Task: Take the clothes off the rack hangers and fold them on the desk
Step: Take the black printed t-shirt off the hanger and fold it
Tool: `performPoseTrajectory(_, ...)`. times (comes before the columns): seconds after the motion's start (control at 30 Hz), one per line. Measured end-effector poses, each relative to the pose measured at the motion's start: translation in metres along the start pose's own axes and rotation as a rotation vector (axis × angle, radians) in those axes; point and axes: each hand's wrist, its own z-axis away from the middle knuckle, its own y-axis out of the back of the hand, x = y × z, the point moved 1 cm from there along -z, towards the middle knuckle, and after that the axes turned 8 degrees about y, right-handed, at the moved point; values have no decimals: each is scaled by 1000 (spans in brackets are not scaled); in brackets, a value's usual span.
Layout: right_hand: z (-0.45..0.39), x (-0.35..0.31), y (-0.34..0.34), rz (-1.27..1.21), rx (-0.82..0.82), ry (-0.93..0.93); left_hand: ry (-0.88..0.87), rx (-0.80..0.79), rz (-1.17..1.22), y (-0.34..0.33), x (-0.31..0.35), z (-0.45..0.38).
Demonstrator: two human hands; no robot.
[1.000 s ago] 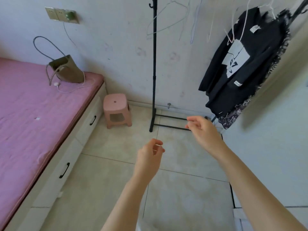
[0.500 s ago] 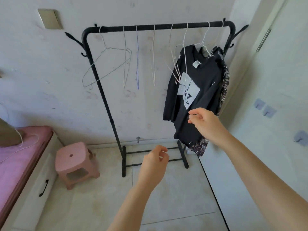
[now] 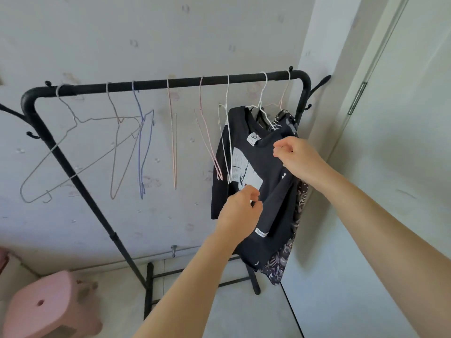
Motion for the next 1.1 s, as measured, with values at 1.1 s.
performPoseTrajectory(1.1,-208,4,11,-778,-293,-466,239,-93,250,-40,73,-137)
